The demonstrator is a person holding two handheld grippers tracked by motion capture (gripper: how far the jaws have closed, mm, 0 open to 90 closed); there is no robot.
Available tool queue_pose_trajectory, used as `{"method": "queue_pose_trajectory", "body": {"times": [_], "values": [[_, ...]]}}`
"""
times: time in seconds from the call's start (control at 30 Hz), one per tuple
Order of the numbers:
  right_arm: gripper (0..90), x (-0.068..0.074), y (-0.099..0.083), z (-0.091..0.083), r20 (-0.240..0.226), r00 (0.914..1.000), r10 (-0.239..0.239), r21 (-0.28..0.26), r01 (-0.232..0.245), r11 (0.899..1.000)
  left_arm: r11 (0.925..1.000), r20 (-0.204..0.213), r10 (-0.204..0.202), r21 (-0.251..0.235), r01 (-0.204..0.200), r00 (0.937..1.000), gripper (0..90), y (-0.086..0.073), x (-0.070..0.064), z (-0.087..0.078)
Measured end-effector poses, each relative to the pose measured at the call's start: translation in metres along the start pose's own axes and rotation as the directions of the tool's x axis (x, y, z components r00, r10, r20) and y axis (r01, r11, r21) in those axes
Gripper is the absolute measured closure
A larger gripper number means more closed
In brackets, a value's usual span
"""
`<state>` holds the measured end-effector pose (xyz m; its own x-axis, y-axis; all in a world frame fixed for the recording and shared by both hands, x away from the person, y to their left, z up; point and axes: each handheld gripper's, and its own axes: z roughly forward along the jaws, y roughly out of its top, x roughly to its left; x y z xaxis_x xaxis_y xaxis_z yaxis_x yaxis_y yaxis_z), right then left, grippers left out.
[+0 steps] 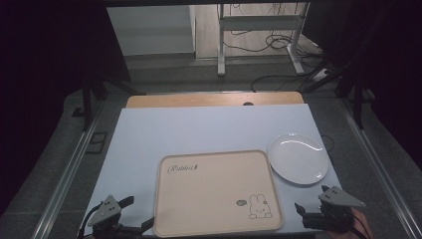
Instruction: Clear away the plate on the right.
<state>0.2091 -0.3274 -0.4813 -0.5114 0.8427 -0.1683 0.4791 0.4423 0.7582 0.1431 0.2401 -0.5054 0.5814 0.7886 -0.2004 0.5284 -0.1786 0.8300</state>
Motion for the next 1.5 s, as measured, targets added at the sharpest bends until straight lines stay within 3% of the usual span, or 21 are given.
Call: {"method": "queue_pose_trajectory", "body": {"times": [0.23, 0.33, 0.5, 0.7, 0.83, 1.1, 1.2, 1.5], "values": [[0.0, -0.001, 0.002, 0.003, 0.015, 0.9999, -0.004, -0.015, 0.004, 1.000, 1.0000, 0.001, -0.001, 0.000, 0.001, 1.0000, 0.0, 0.000, 0.000, 0.000], [0.0, -0.001, 0.002, 0.005, 0.043, 0.9989, -0.020, -0.003, 0.020, 1.000, 1.0000, 0.002, -0.001, 0.001, 0.001, 1.0000, 0.0, 0.000, 0.000, 0.000], [0.0, -0.004, 0.002, 0.010, 0.054, 0.9985, -0.006, 0.008, 0.006, 1.000, 1.0000, 0.003, -0.003, 0.001, 0.003, 1.0000, 0.0, 0.000, 0.001, 0.000], [0.0, -0.001, 0.006, 0.014, 0.078, 0.9947, -0.066, 0.025, 0.064, 0.998, 1.0000, 0.003, -0.002, 0.002, 0.002, 1.0000, 0.0, 0.000, 0.001, 0.000], [0.0, 0.005, 0.009, 0.018, 0.118, 0.9822, -0.146, 0.058, 0.140, 0.988, 1.0000, 0.003, -0.003, 0.002, 0.003, 1.0000, 0.0, 0.000, 0.001, 0.000], [2.3, 0.010, 0.010, 0.022, 0.145, 0.9659, -0.215, 0.086, 0.204, 0.975, 1.0000, 0.004, -0.003, 0.004, 0.003, 1.0000, 0.0, 0.000, 0.001, 0.000], [4.3, 0.012, 0.011, 0.025, 0.156, 0.9554, -0.250, 0.099, 0.237, 0.966, 1.0000, 0.004, -0.004, 0.004, 0.004, 1.0000, 0.0, 0.000, 0.001, 0.000], [10.6, 0.021, 0.013, 0.035, 0.209, 0.8979, -0.387, 0.143, 0.364, 0.921, 1.0000, 0.004, -0.005, 0.004, 0.005, 1.0000, 0.0, 0.000, 0.001, 0.000]]}}
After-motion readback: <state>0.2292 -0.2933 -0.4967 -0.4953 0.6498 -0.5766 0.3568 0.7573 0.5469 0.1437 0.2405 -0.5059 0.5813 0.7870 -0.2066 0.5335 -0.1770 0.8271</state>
